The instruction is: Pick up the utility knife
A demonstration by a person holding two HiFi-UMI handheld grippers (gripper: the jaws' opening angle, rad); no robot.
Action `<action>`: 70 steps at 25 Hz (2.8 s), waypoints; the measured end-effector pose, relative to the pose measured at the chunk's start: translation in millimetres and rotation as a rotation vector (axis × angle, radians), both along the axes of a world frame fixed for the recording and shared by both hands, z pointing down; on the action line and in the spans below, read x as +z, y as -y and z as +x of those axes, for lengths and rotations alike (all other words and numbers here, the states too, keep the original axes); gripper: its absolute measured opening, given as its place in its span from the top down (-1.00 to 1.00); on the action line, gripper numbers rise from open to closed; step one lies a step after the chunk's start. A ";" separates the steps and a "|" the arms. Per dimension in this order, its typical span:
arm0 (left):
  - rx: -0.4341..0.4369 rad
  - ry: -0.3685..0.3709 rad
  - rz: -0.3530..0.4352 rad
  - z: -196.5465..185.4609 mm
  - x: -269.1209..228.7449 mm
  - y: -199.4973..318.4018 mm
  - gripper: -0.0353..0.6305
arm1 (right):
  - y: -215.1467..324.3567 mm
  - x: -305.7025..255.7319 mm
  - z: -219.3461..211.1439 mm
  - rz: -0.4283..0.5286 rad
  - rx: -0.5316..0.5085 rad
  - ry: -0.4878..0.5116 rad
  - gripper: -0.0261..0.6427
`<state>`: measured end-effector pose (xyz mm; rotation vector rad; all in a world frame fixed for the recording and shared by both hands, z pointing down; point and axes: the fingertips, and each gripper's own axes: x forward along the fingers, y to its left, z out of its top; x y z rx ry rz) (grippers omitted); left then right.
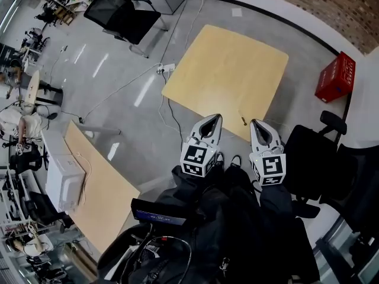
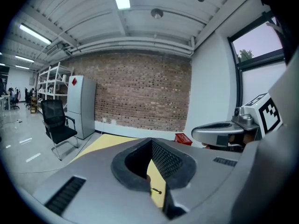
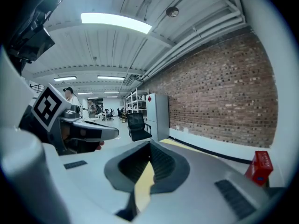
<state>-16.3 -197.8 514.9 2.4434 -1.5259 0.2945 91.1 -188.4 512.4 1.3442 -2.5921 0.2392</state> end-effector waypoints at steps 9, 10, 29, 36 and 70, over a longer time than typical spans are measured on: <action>0.015 -0.010 -0.136 -14.1 59.5 5.0 0.89 | 7.0 60.7 -16.9 -0.134 0.005 -0.046 0.91; 0.016 -0.006 -0.156 -16.5 71.8 6.3 0.89 | 8.4 71.6 -18.0 -0.150 0.009 -0.053 0.91; -0.005 0.051 -0.528 -58.3 228.0 -12.9 0.89 | 21.5 235.2 -37.7 -0.444 -0.020 -0.196 0.91; -0.011 0.062 -0.590 -66.7 252.6 -17.6 0.89 | 28.4 275.4 -40.8 -0.506 -0.049 -0.260 0.91; -0.028 0.086 -0.617 -99.1 277.5 -33.6 0.89 | 52.2 345.7 -36.4 -0.629 -0.029 -0.398 0.72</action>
